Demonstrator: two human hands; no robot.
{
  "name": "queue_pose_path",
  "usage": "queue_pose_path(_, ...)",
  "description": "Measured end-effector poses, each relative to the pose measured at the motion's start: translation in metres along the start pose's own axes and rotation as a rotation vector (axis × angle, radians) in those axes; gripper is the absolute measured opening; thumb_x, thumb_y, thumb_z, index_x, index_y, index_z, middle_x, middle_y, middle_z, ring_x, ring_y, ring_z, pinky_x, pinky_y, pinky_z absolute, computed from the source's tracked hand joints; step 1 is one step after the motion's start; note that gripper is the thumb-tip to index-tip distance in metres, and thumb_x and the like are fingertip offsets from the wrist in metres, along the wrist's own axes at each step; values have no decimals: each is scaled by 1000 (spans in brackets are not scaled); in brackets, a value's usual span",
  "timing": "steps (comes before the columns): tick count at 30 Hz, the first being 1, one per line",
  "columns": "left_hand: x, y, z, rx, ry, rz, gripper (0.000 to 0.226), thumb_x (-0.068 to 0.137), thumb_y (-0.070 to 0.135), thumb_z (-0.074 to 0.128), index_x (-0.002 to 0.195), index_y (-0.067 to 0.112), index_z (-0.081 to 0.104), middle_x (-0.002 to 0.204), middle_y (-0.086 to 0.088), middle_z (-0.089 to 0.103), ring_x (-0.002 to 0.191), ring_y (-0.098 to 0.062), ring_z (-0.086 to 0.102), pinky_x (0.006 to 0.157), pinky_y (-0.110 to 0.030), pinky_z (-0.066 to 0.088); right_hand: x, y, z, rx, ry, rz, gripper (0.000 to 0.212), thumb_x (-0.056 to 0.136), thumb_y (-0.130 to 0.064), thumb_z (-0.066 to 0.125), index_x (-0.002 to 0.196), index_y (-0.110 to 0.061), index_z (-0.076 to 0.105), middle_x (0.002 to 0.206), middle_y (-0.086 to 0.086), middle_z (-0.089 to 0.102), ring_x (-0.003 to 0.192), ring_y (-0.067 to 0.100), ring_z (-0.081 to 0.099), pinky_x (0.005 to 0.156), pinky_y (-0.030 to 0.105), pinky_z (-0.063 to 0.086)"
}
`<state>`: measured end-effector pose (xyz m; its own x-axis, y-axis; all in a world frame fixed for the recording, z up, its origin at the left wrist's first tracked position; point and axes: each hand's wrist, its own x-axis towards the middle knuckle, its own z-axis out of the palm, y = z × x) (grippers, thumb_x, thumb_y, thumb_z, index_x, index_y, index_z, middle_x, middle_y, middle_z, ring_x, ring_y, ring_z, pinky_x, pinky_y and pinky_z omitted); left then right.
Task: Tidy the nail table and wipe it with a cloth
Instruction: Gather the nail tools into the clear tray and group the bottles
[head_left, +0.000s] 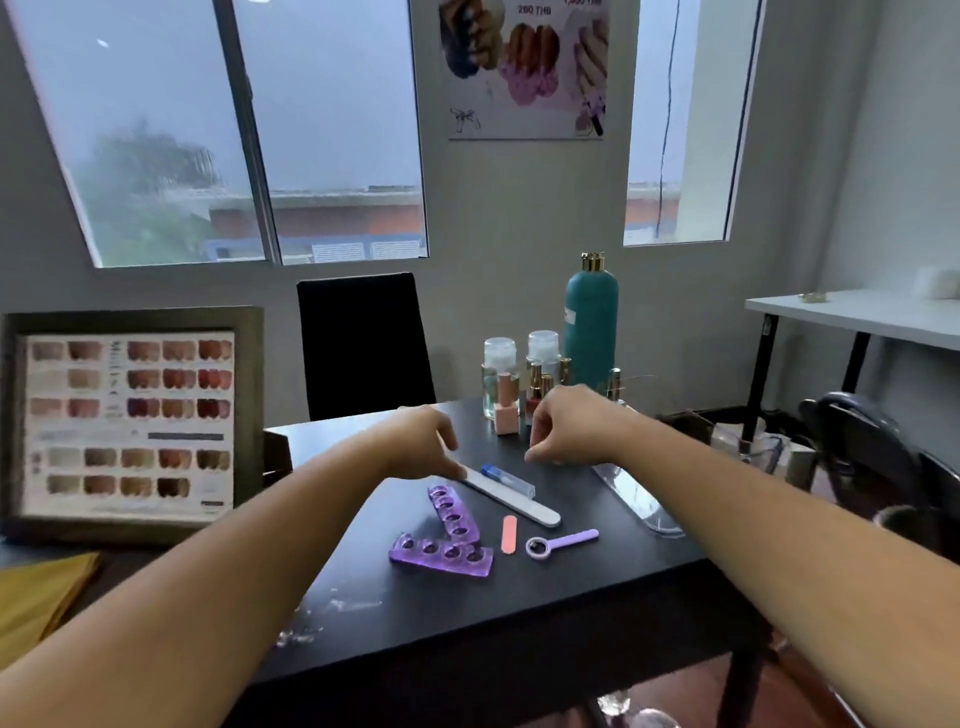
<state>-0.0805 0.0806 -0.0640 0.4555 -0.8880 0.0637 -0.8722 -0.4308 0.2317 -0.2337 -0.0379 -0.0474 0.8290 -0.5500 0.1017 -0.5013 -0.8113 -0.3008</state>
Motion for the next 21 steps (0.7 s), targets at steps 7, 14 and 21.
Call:
queue_pose_path(7, -22, -28, 17, 26, -190, 126, 43, 79, 30, 71, 121, 31, 59, 131, 0, 53, 118, -21, 50, 98, -35, 40, 5, -24, 39, -44, -78, -57, 22, 80, -21, 73, 89, -2, 73, 93, 12, 73, 83, 25, 68, 75, 36, 57)
queue_pose_path(14, -19, -34, 21, 82, -170, 215, 34, 82, 26, 68, 115, 25, 58, 123, 2, 59, 114, -20, 49, 96, -33, 39, 14, -30, 51, -217, -107, 29, 37, 77, -30, 76, 96, -1, 64, 95, 14, 68, 85, 29, 65, 76, 40, 57)
queue_pose_path(21, -15, -43, 19, 28, -138, 185, 29, 76, 19, 72, 104, 22, 63, 106, 0, 60, 100, -21, 54, 90, -35, 46, 24, -35, 60, -214, -36, 98, 27, 81, -21, 69, 100, -4, 59, 100, 14, 64, 74, 23, 53, 62, 32, 45)
